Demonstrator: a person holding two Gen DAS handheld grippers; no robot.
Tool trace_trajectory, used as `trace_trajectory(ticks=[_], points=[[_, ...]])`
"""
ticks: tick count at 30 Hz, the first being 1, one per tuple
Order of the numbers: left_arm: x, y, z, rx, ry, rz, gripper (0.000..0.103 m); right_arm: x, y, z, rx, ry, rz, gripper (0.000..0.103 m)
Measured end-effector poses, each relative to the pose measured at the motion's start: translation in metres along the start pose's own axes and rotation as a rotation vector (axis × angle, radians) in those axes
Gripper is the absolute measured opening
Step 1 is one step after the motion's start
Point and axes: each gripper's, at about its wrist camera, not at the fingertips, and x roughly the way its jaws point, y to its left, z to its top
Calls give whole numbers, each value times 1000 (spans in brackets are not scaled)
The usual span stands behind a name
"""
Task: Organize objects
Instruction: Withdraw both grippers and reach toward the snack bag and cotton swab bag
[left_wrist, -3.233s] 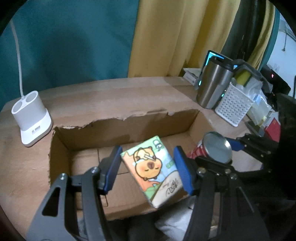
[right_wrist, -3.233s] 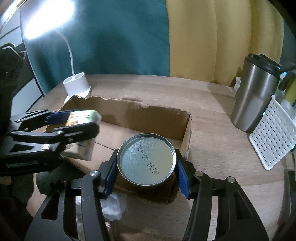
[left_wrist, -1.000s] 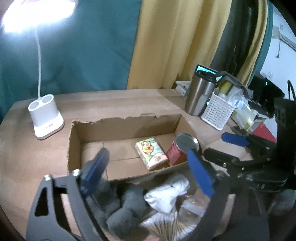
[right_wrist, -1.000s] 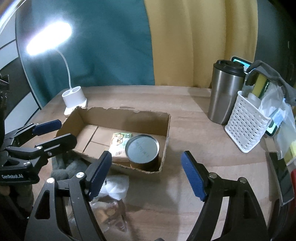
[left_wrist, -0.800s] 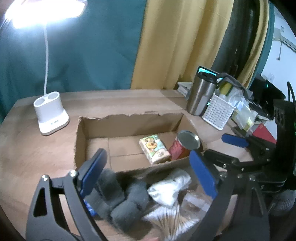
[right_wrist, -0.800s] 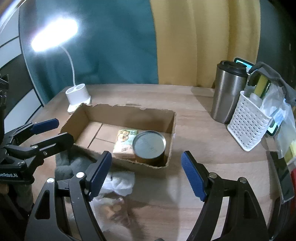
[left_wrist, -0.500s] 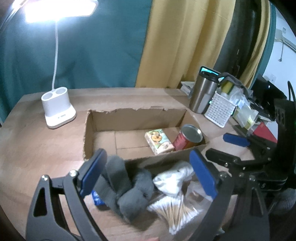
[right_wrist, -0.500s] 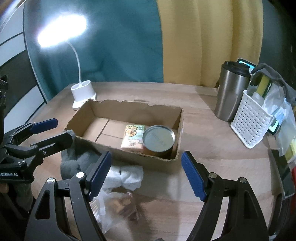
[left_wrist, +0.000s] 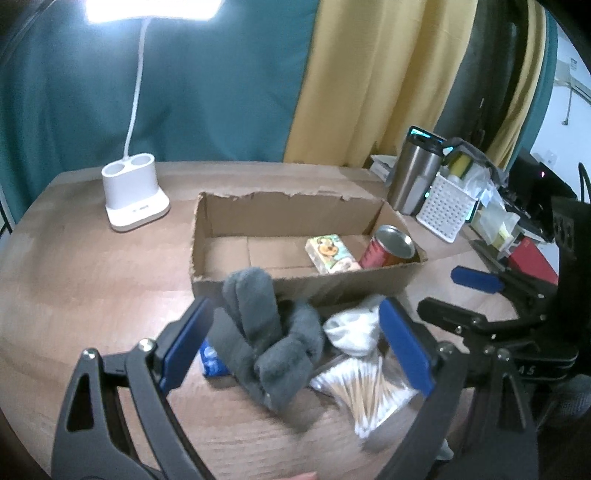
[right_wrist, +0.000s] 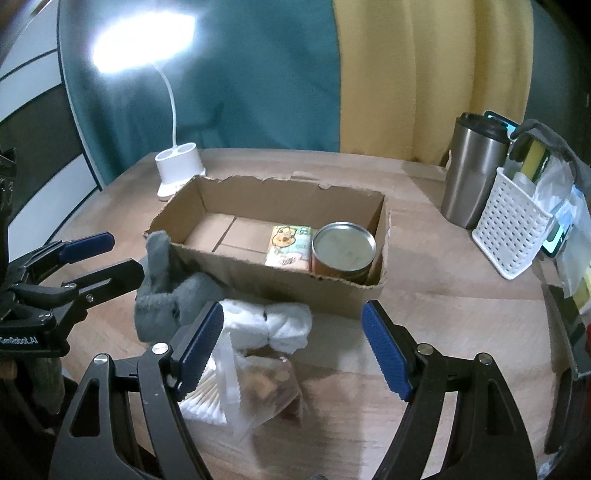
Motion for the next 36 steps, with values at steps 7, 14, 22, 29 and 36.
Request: trace_trajectory(ticks=[7, 14, 22, 29, 36], points=[[0, 5, -10, -12, 10, 5, 92, 2, 8, -9, -9, 15, 8, 80], [2, 10, -21, -15, 28, 12, 92, 6, 15, -20, -12, 36, 18, 80], [9, 11, -32, -21, 58, 10, 92, 16, 17, -32, -14, 71, 27, 80], [16, 8, -40, -26, 83, 14, 92, 28, 16, -39, -15, 101, 40, 80], [22, -2, -45, -21, 106, 14, 92, 29, 15, -43, -18, 108, 66, 61]])
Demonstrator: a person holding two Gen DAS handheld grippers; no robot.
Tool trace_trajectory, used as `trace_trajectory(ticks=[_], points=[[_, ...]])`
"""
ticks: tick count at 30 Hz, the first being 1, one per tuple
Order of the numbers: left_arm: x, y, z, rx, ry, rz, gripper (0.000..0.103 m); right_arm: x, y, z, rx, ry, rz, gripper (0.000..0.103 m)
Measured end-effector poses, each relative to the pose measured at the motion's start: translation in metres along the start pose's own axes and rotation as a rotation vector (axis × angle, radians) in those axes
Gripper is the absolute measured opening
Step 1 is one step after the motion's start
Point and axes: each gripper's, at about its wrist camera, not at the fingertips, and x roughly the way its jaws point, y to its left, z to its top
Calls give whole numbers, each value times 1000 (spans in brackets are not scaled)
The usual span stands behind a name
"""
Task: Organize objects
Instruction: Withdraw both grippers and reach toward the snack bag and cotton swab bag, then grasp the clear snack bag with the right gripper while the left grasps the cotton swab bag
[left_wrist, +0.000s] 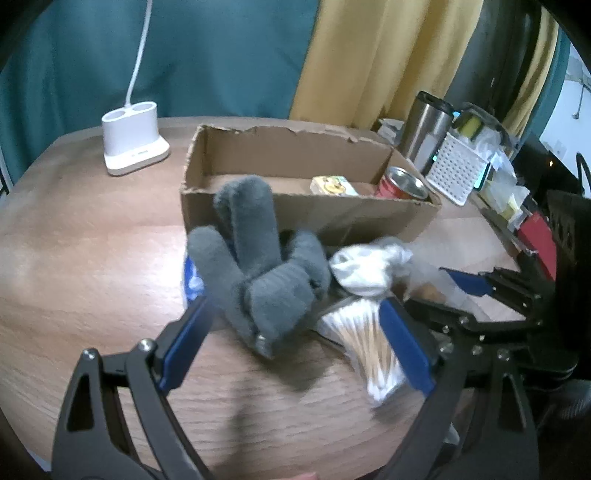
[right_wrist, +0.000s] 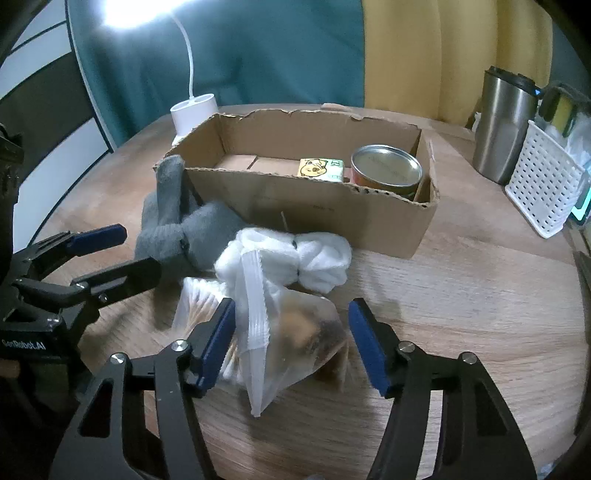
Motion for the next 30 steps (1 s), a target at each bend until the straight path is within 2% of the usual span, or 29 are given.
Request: trace_trajectory(ticks=[4, 6, 18, 30], points=[[4, -9, -2, 11, 15, 0, 92, -2, -5, -3, 6, -10, 18, 59], [6, -14, -3, 17, 24, 0, 92, -5, -7, -3, 8, -17, 25, 53], [18, -42, -6, 60, 78, 14, 92, -18, -30, -15, 41, -51, 28, 49], [10, -69, -7, 79, 82, 10, 92, -29, -51, -21, 71, -87, 30, 45]])
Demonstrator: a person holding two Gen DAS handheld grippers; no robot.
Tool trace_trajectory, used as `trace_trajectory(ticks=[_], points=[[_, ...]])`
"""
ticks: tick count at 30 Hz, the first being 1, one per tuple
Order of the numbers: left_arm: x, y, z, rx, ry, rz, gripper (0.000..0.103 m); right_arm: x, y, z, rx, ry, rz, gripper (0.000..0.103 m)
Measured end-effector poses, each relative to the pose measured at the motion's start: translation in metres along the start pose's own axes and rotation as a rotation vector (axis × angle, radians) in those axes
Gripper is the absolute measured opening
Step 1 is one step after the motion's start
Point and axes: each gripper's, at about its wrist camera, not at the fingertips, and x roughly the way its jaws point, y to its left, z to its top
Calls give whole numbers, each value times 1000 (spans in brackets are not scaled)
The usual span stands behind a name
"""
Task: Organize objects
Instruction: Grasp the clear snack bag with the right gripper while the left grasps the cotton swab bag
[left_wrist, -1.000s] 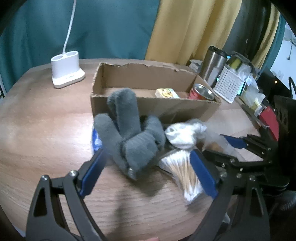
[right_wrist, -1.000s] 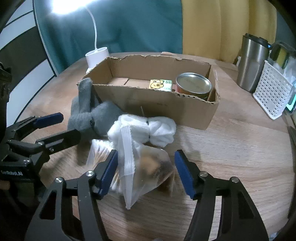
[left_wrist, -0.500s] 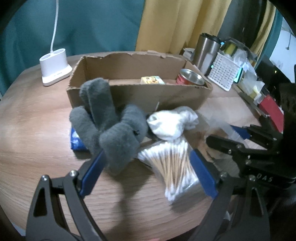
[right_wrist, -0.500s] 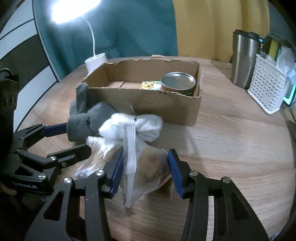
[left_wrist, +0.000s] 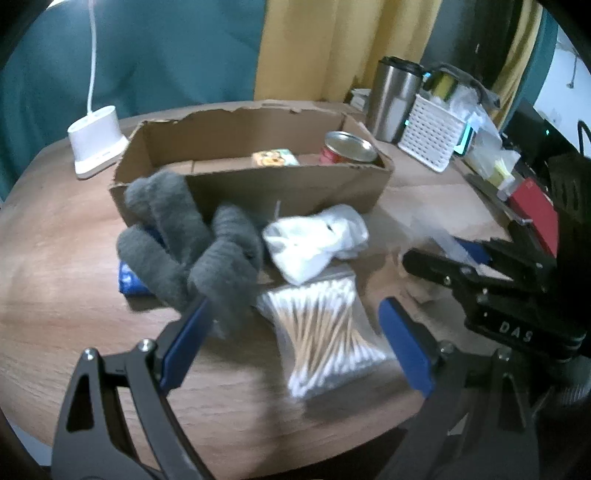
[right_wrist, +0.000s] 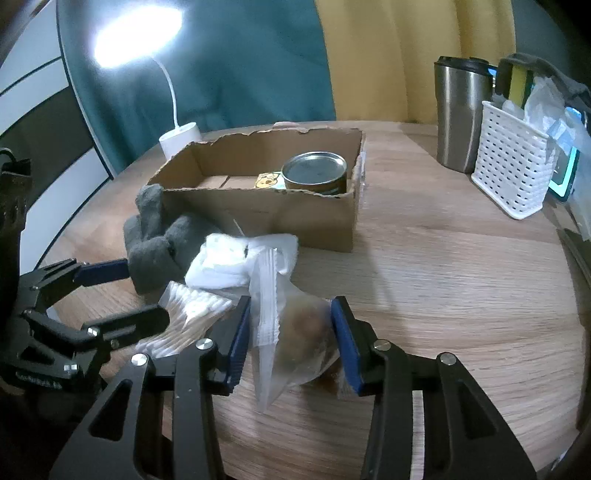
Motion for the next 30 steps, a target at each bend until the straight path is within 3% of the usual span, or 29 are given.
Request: trace_trajectory(ticks=[8, 17, 30], points=[[-7, -6, -7, -2, 9, 22, 92, -9, -11, -3, 10, -19, 2, 42], [-25, -16, -8, 14, -62, 16, 92, -19, -18, -8, 23, -40, -3, 42], [18, -29, -10, 85, 29, -11, 91, -30, -26, -10, 37, -52, -18, 41]])
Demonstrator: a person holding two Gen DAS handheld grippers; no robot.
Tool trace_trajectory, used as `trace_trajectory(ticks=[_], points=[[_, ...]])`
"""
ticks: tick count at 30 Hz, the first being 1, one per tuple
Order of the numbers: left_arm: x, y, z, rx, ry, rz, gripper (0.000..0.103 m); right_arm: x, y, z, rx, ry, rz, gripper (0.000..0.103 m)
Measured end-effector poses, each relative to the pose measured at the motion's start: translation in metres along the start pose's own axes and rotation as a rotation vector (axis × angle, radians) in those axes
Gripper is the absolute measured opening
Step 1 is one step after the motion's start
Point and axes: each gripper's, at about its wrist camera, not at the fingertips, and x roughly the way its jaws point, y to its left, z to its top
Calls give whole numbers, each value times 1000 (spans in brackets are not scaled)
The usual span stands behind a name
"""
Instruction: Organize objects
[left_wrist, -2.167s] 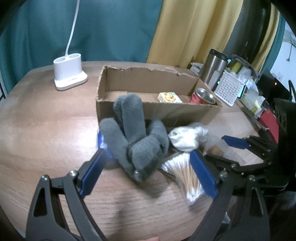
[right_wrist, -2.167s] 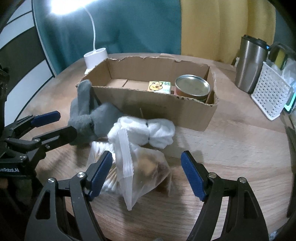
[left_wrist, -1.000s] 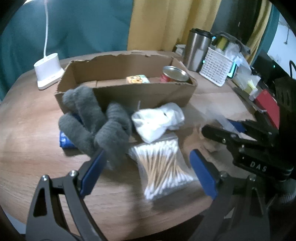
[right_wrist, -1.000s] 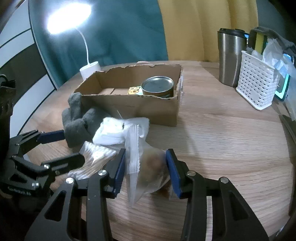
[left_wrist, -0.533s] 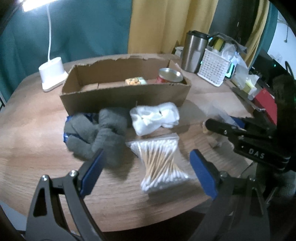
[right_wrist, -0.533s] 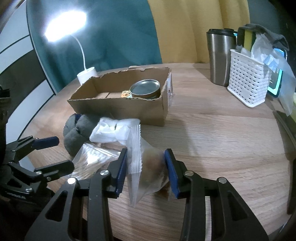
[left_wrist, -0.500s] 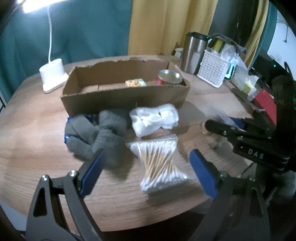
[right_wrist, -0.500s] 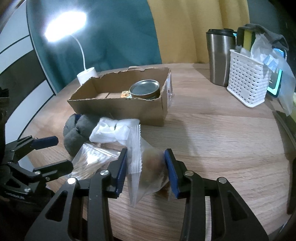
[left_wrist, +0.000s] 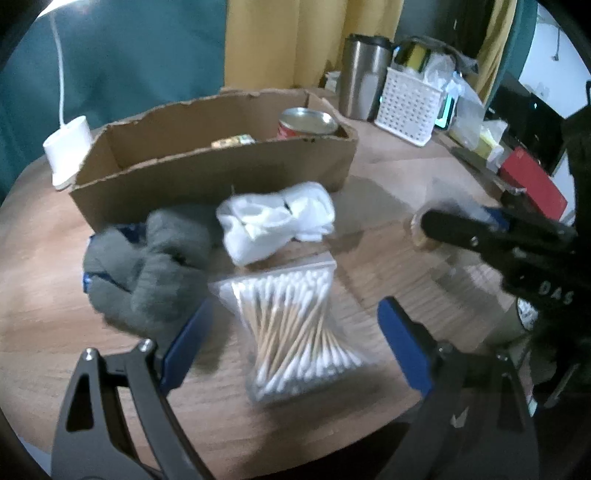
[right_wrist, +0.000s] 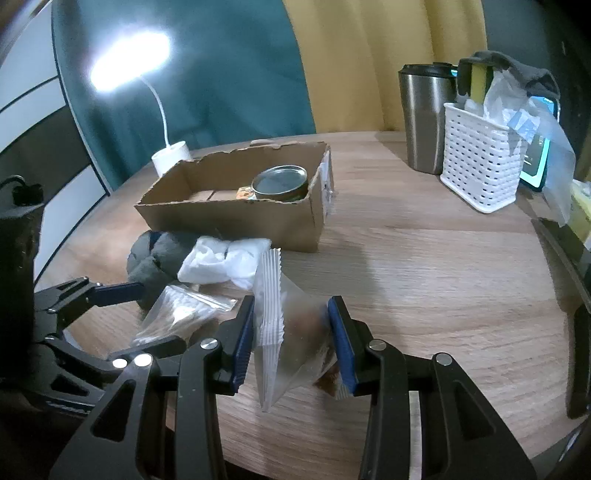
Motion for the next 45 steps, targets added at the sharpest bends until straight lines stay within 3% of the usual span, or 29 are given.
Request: trace_trajectory(ticks=[2, 6, 9, 14, 31, 45], points=[[6, 0, -1, 8, 18, 0, 80, -1, -1, 0, 2, 0, -4, 41], [19, -1, -3, 19, 50, 1, 79, 0, -2, 1, 5, 3, -11, 41], [22, 0, -4, 28, 53, 3, 62, 1, -3, 2, 6, 7, -14, 41], [21, 3, -3, 29, 49, -13, 53, 2, -2, 4, 1, 6, -17, 41], [-24, 13, 23, 35, -82, -43, 52, -7, 17, 30, -42, -30, -47, 41], [-47, 46, 42, 10, -155, -34, 52, -11, 42, 59, -82, -61, -57, 41]])
